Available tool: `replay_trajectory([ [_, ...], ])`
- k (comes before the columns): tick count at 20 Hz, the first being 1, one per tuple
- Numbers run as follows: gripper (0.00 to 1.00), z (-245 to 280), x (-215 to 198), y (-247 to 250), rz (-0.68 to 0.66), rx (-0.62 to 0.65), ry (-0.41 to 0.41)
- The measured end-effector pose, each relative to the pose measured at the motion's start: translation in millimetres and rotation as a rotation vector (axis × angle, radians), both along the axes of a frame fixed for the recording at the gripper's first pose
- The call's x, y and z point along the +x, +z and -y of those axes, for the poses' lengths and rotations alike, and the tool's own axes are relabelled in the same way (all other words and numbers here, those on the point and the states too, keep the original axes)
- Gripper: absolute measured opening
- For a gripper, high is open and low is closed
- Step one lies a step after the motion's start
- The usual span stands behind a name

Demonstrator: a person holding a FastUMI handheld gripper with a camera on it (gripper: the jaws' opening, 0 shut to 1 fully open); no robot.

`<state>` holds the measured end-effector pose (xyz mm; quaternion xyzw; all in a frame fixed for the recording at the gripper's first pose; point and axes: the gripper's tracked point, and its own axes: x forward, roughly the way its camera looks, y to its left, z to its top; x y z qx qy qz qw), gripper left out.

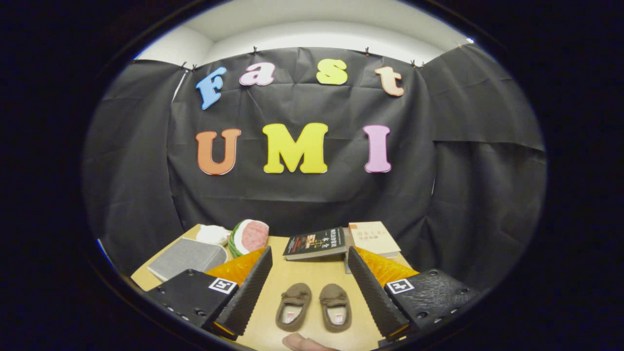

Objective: Open the storage box then place both shoes into the box .Put the left shoe in first, then the right shoe, with the right side of both shoes facing outward in a uniform manner.

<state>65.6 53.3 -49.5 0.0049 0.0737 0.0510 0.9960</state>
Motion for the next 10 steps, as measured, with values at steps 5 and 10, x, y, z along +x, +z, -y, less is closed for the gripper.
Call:
replay_trajectory([
  [5,0.95,-57.4,37.4,-46.1,-0.137,0.049,0.09],
  [10,0.96,-134.0,71.5,-99.4,-0.354,0.144,0.223],
])
